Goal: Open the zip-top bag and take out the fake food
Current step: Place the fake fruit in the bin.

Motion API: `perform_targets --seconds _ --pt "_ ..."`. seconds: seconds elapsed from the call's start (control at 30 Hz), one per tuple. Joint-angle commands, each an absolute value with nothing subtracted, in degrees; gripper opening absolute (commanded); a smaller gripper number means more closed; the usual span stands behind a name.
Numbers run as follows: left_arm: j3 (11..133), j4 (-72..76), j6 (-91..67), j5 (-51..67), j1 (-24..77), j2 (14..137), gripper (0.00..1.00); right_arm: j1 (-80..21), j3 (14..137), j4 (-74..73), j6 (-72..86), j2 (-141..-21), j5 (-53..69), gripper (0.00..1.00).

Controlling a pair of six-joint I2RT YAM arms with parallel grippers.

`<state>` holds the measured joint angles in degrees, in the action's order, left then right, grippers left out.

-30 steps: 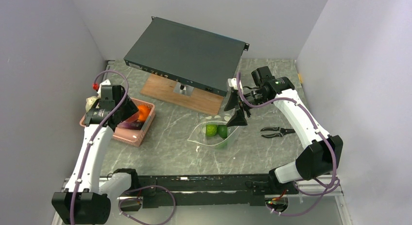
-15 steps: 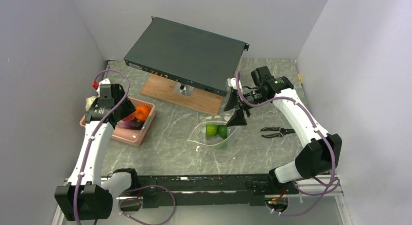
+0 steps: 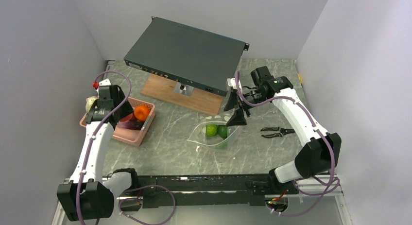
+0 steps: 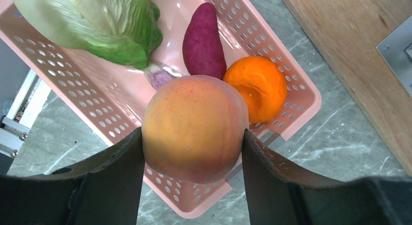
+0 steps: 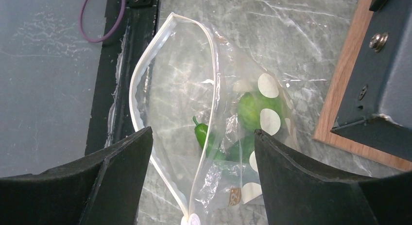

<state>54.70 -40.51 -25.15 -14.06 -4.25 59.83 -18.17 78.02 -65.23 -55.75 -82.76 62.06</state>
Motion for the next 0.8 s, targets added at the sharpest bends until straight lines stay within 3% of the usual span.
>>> perform_targets --seconds 0.0,0.4,0.5,0.63,0.67,0.77 --pt "54.11 -37.35 -21.57 -15.56 -4.72 59.94 0.02 -17.84 79.12 -64.45 -56.86 -83.26 63.95 0.78" --pt "52.98 -31.77 -13.20 -16.56 -5.36 66.65 0.25 -17.84 79.10 -64.48 -56.95 -83.45 63.68 0.79" --pt "53.06 -29.93 -10.07 -16.66 -5.53 68.77 0.41 -17.85 79.17 -64.43 -57.07 -83.66 63.65 0.79" --pt "54.77 -29.64 -9.35 -18.86 -5.51 70.88 0.84 -17.84 79.19 -64.53 -57.04 -83.84 63.73 0.79" --pt "55.23 -30.04 -9.56 -19.29 -5.52 71.07 0.91 -17.82 79.21 -64.55 -57.05 -83.85 63.68 0.79" --pt "56.36 -30.96 -9.71 -18.96 -5.48 71.16 0.97 -17.85 79.19 -64.64 -57.12 -83.99 63.63 0.79"
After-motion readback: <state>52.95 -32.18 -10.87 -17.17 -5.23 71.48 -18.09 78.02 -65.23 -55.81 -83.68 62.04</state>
